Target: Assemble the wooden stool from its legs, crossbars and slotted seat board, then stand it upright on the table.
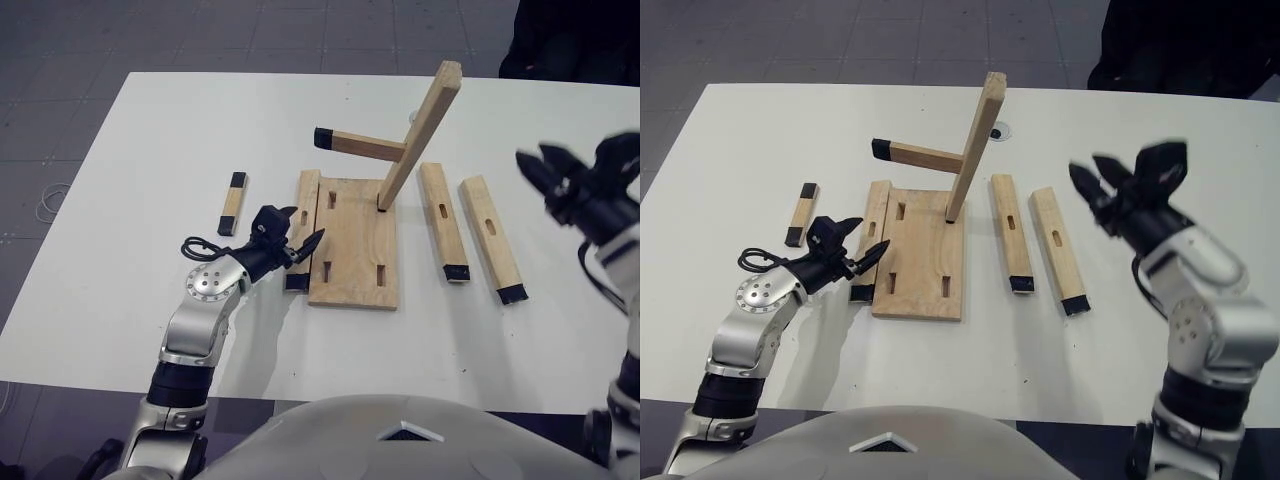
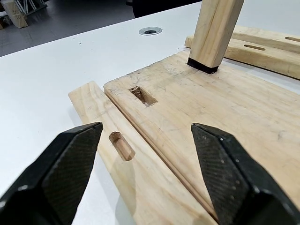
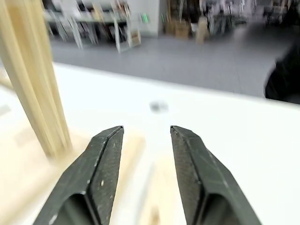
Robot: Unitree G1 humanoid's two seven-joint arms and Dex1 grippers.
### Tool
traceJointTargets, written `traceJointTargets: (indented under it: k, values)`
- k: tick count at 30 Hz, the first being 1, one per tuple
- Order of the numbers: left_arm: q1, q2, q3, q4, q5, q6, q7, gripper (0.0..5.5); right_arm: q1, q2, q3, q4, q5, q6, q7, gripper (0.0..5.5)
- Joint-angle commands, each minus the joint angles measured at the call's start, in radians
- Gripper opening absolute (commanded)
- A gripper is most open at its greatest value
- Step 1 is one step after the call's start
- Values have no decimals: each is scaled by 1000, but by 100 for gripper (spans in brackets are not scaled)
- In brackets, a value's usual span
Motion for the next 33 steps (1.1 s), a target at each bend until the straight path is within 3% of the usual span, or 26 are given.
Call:
traceJointTargets:
  k: [1,5,9,18,28,33]
  values:
    - [2,5,9,-12,-4,-1,1,350,262,52,45,33,-167,-275,27,237]
    - [3,5,8,-13,-4,0,-1,350,447,103,94,71,-240,-435,56,302]
    - [9,3,3,-13,-5,0,-3,350,466,127,95,199,-283,-540,50,362]
    - [1,0,-5,-9,-5,1,-7,350,424,164,114,272,-294,-542,9,368]
    - [-2,-3,2,-4,-6,-3,-2,350,430,189,116,276,-281,-533,-12,207]
    - [-19,-4,23,-8,-18,-1,1,350,289,196,66,268,-246,-467,-81,205]
